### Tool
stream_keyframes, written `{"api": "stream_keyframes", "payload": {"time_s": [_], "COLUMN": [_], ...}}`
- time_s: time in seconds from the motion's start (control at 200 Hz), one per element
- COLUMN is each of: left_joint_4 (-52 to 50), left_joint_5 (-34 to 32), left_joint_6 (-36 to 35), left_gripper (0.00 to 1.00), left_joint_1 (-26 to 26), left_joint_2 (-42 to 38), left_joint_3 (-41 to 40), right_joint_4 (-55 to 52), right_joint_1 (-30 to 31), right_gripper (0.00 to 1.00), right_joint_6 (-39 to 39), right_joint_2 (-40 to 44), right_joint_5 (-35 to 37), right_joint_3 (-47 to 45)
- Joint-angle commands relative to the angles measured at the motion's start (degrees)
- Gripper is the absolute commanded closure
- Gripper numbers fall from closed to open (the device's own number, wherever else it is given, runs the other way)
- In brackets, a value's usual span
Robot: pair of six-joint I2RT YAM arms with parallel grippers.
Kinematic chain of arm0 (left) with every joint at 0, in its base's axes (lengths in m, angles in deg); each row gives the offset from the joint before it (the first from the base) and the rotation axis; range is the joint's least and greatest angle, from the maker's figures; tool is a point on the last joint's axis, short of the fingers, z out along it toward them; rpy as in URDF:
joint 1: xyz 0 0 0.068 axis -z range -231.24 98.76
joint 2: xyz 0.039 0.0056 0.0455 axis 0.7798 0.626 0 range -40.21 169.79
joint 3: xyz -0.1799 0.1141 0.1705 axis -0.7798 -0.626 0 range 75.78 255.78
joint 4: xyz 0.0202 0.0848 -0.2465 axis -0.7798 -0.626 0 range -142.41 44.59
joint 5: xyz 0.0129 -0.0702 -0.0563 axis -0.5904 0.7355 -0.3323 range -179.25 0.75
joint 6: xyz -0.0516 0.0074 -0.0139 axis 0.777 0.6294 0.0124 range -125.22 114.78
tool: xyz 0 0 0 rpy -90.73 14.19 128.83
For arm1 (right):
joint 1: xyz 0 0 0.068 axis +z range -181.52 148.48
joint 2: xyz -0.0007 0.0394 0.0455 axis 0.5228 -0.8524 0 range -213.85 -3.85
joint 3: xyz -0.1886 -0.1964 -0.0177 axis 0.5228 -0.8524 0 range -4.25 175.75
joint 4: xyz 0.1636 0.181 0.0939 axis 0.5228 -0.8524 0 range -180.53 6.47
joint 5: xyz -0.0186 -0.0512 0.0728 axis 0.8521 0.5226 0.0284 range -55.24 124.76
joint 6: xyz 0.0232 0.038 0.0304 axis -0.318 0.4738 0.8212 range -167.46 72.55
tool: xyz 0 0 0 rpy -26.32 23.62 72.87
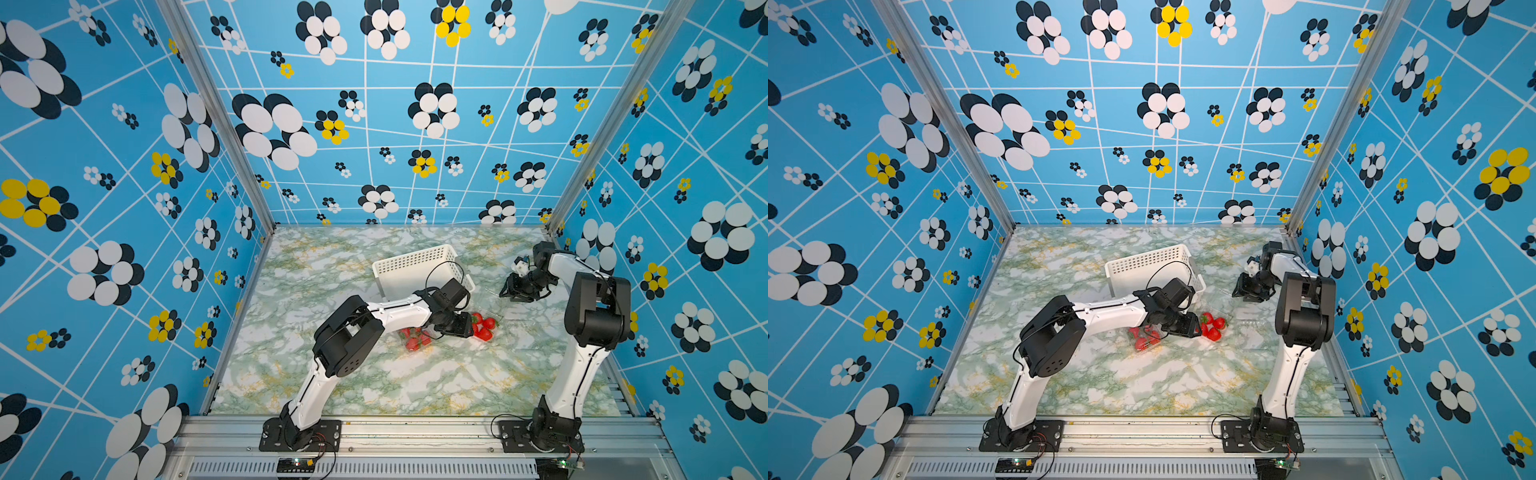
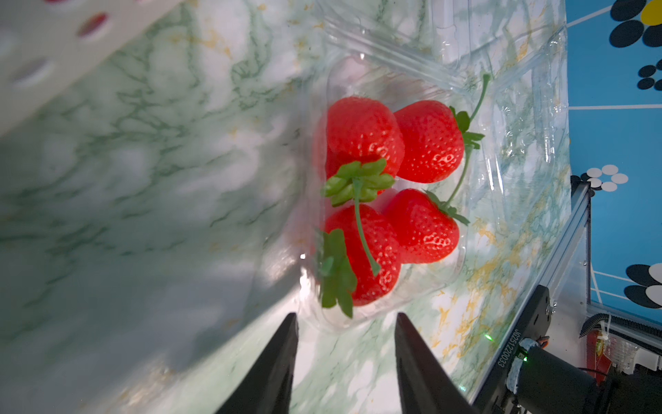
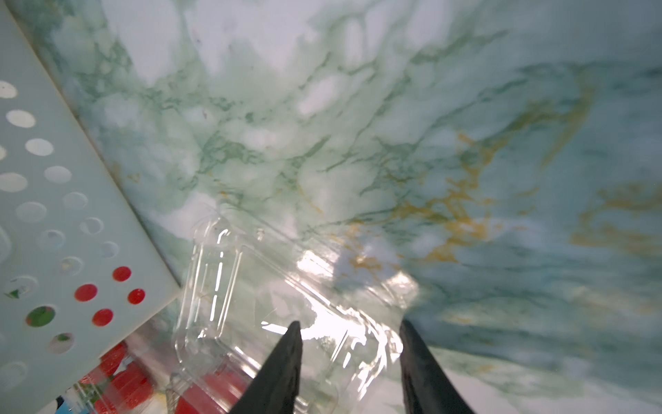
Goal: Pack strawberries into containers
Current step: Adjust the packing box at the center of the board.
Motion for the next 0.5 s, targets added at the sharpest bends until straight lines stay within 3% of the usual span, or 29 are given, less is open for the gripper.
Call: {"api": "stream_keyframes", "payload": {"time_s": [0.0,0.315,0.5], "left_joint_4": [-1.1,-2.7,-1.7], "left_joint_5": [0.3,-0.5,-2.5], "left_joint_6": [0.5,0.7,2.9], "left_gripper": [0.55,0.56,0.56], "left_joint_1": [-0.4,-0.3,-0.3], "left_joint_2": [1.4,1.0,-3.4], "left_joint_3": [0.8,0.9,-4.2], "right_joint_4": [-0.2,0.0,-0.4], "right_joint_1": [-0.5,-1.2,-1.2], "right_gripper": [0.55,0.57,0.55], "right_joint_6": [1.8,3.7,4.8], "right_joint_2": [1.4,4.4,4.2], "right_joint_5": [-3.6,-6.0,-4.5], "right_joint_3": [-2.2,-3.5,-2.4]}}
